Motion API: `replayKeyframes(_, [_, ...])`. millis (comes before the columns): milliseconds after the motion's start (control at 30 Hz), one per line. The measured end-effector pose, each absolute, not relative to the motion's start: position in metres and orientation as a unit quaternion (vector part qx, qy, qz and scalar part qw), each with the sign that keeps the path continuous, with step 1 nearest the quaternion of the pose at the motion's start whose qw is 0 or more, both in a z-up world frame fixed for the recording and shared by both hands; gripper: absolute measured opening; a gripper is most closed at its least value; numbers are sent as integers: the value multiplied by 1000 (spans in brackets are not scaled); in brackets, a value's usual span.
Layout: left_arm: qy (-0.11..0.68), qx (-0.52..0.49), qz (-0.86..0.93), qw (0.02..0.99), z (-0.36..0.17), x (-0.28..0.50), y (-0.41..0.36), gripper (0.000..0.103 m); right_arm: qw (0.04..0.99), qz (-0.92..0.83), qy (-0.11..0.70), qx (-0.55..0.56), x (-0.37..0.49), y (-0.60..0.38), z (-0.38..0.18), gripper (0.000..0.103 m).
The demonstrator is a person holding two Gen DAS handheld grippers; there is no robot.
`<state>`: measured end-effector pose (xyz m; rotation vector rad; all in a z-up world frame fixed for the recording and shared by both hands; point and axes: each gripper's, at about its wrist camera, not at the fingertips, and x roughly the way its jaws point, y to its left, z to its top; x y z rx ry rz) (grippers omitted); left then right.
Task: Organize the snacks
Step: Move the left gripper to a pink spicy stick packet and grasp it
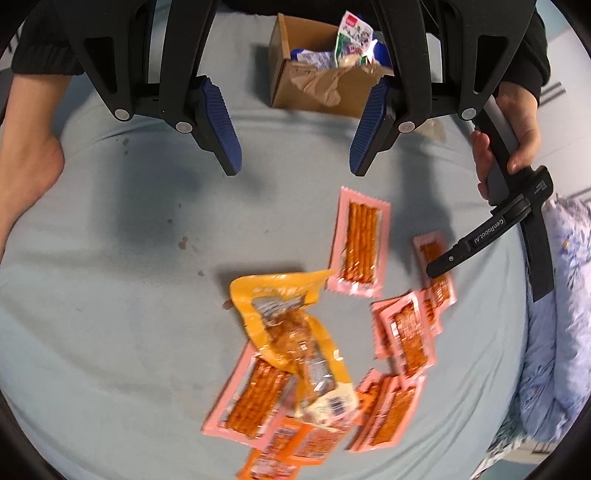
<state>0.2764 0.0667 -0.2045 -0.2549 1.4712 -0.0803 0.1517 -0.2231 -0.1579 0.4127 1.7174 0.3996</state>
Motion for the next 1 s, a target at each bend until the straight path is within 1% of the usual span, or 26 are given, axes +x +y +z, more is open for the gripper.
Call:
replayKeyframes(67, [663, -89, -27, 743, -206, 281, 59, 78, 605, 165, 751, 205, 155, -227, -169, 60])
replayKeyframes(133, [666, -40, -27, 745, -210, 284, 49, 76, 599, 154, 756, 215, 159, -229, -180, 60])
replayKeyframes(167, [667, -24, -28, 744, -212, 284, 45, 73, 600, 150, 757, 211, 161, -229, -183, 60])
replayKeyframes(200, [668, -7, -27, 743, -212, 283, 42, 65, 602, 146, 758, 205, 162, -230, -186, 60])
replayKeyframes(233, [668, 8, -19, 744, -212, 281, 42, 58, 605, 141, 758, 197, 164, -230, -189, 60])
replayKeyframes(267, [668, 7, -15, 744, -210, 282, 43, 48, 607, 138, 759, 193, 165, -230, -190, 60])
replayKeyframes(300, [668, -5, -14, 744, -208, 281, 48, 40, 608, 135, 759, 191, 166, -230, -191, 60])
replayKeyframes(400, [673, -58, -33, 737, -205, 278, 69, 34, 610, 130, 758, 191, 168, -231, -192, 60])
replayKeyframes(567, [683, -79, -45, 725, -201, 258, 87, 32, 626, 135, 747, 181, 167, -229, -177, 60])
replayKeyframes(600, [682, -84, -48, 724, -199, 253, 90, 22, 630, 136, 744, 176, 167, -229, -173, 60])
replayKeyframes(633, [680, -89, -56, 726, -195, 248, 92, 15, 635, 137, 741, 170, 166, -228, -170, 60])
replayKeyframes(667, [675, -87, -60, 730, -188, 243, 92, 10, 639, 138, 738, 163, 166, -227, -168, 60])
replayKeyframes(767, [664, -88, -72, 739, -168, 234, 96, 5, 647, 142, 733, 152, 166, -224, -165, 60])
replayKeyframes(900, [664, -96, -80, 737, -156, 235, 95, 5, 641, 134, 737, 170, 173, -226, -175, 60])
replayKeyframes(1000, [666, -102, -83, 734, -157, 234, 98, 5, 656, 128, 727, 155, 185, -223, -179, 60])
